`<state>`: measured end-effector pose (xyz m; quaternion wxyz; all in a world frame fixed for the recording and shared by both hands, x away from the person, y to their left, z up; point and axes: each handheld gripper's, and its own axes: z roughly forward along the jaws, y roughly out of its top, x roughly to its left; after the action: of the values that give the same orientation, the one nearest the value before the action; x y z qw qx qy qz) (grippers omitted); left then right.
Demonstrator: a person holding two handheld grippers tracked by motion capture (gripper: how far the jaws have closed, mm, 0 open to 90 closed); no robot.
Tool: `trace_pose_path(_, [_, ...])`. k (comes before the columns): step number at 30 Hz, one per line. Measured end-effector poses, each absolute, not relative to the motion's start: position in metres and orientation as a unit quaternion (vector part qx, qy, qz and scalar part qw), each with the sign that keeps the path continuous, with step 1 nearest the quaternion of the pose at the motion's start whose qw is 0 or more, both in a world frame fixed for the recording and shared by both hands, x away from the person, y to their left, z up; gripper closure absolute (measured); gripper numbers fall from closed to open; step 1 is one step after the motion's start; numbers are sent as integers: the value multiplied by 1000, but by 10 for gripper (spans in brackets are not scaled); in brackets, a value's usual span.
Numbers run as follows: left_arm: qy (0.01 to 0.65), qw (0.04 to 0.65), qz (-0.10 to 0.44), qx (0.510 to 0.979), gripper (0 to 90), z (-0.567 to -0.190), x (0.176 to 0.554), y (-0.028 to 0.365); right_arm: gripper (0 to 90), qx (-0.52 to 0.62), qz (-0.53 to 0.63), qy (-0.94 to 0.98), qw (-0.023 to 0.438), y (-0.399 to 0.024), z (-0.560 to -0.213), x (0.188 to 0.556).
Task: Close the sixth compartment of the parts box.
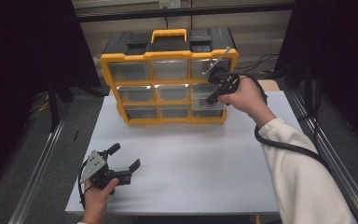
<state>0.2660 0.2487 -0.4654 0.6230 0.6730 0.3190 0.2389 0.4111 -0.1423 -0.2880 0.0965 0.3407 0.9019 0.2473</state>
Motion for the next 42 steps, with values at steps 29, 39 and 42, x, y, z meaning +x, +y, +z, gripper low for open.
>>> trace_pose_path(29, [310, 612, 246, 685, 23, -465, 266, 252, 900, 341, 246, 902, 102, -145, -292, 418])
trace_pose_path(39, [310, 617, 242, 682, 23, -464, 266, 253, 900, 344, 243, 901, 104, -143, -292, 419])
trace_pose_path(42, [311, 617, 242, 681, 23, -464, 266, 254, 900, 342, 246, 900, 110, -143, -292, 420])
